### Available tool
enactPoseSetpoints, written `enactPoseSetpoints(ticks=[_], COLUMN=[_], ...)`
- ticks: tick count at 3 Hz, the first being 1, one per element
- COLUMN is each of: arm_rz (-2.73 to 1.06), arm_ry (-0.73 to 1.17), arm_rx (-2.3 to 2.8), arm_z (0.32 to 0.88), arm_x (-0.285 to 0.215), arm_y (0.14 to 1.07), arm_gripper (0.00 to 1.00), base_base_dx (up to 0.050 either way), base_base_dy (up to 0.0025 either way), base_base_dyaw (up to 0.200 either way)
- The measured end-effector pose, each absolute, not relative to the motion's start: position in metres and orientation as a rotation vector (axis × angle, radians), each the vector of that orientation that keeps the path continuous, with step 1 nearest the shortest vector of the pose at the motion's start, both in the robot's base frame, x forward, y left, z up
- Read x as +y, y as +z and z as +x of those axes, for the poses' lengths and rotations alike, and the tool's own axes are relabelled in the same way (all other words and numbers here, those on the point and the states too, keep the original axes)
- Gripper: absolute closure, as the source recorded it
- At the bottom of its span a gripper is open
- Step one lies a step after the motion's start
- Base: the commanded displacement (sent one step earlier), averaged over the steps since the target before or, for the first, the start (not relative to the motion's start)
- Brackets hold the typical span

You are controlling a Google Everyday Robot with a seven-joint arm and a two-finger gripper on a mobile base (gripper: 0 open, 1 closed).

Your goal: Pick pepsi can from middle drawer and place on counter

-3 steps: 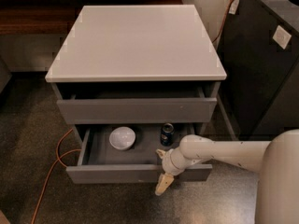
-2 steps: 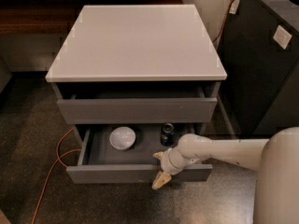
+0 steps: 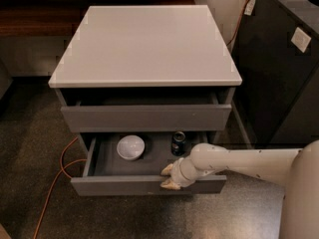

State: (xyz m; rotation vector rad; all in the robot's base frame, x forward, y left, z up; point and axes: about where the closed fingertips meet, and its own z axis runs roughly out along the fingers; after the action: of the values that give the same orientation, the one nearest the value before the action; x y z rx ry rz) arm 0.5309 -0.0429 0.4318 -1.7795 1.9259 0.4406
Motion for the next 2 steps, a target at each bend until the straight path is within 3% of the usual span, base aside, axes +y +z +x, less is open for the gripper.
enactPoseSetpoints(ticks=[1,2], arm_rz=[-1.766,-1.764], arm_ry=[0.477,0.504], arm_rx=[1.93,1.934], arm_z=[0.5107,0.5023], arm_x=[-0.0343,-0.0299], arm_y=[0.4338,0.4302], arm_gripper=[0.98,1.0], base_base_dx=[0.0,0.0], base_base_dy=[0.0,0.0], base_base_dyaw=[0.0,0.0])
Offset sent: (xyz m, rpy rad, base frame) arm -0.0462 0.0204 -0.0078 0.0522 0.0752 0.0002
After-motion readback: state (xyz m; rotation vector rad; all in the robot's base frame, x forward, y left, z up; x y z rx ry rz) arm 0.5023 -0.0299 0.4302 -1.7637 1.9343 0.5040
